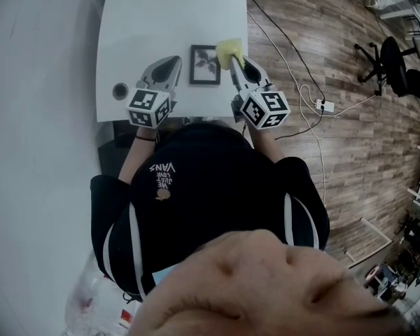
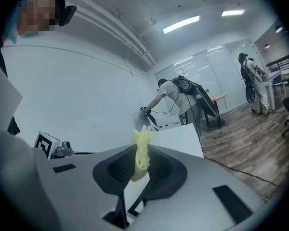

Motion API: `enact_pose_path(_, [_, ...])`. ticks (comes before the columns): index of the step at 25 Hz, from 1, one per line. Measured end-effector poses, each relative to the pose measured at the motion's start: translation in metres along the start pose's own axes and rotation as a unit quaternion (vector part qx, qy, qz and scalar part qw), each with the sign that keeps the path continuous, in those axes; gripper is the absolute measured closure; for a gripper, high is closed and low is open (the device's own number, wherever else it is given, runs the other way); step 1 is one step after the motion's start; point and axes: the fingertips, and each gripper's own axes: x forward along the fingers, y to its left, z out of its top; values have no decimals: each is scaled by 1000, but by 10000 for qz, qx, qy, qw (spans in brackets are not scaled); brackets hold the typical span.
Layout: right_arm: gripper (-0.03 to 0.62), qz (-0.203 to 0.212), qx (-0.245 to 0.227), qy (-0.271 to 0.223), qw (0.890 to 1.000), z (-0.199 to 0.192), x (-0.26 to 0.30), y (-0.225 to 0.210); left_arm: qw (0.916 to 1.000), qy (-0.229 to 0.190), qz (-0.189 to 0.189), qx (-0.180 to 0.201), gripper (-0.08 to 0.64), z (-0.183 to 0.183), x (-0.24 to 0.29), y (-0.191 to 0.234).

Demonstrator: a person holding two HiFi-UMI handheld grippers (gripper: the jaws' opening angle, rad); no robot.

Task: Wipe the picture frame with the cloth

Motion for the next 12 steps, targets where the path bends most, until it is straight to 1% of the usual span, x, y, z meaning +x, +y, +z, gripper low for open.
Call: enact_pose_path(12, [545,-41,27,-33,10000,2,1,0,10000,1,-25,-5,543,1,1,3])
